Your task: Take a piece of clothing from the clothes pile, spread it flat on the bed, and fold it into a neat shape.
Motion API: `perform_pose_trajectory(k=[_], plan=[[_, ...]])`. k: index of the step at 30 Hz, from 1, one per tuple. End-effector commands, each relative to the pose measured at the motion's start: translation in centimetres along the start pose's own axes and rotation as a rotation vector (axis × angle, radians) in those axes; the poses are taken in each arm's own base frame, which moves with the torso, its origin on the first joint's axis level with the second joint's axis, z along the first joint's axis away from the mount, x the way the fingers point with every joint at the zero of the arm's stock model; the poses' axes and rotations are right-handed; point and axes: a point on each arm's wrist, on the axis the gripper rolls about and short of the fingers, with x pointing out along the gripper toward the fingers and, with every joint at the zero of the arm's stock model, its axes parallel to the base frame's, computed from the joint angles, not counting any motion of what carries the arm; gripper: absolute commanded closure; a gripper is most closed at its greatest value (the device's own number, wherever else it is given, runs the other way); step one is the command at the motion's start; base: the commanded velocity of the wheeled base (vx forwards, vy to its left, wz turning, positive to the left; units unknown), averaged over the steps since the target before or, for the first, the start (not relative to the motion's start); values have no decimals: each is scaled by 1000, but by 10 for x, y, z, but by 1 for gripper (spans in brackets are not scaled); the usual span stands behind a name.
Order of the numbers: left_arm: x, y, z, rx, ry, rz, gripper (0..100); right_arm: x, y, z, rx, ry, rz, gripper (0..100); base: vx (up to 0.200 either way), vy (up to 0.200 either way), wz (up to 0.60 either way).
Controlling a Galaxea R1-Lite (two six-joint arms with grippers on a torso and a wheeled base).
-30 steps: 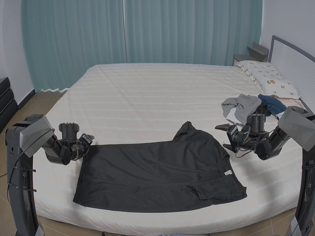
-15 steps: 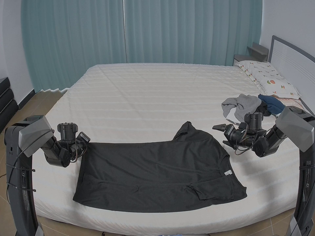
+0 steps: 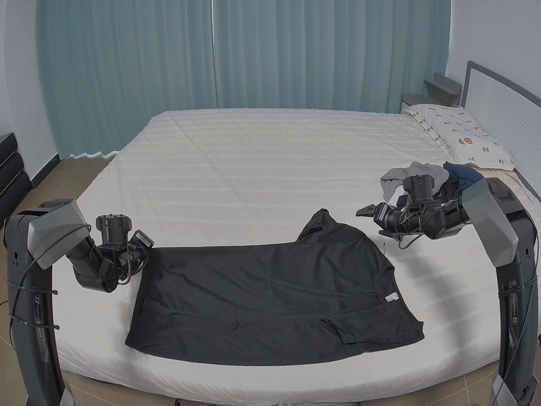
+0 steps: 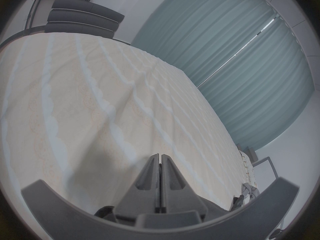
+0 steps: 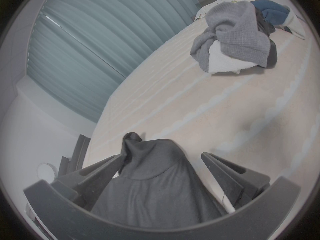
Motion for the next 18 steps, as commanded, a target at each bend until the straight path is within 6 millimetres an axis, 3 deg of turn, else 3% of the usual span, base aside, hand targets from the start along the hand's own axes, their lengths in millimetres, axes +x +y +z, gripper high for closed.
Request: perform_pose_trajectory(k=[1,9,18], plan=[[-6,3,-2,-1,10,10,100,41,-17,-16,-22,21,-31,0,0,0,0],[-6,4,-2,-1,10,12,100,50,-3,-12,-47,-5,9,0,0,0,0],[-6,4,-2,0,12,13,100,62,0,-21,-52,0,21,0,0,0,0]])
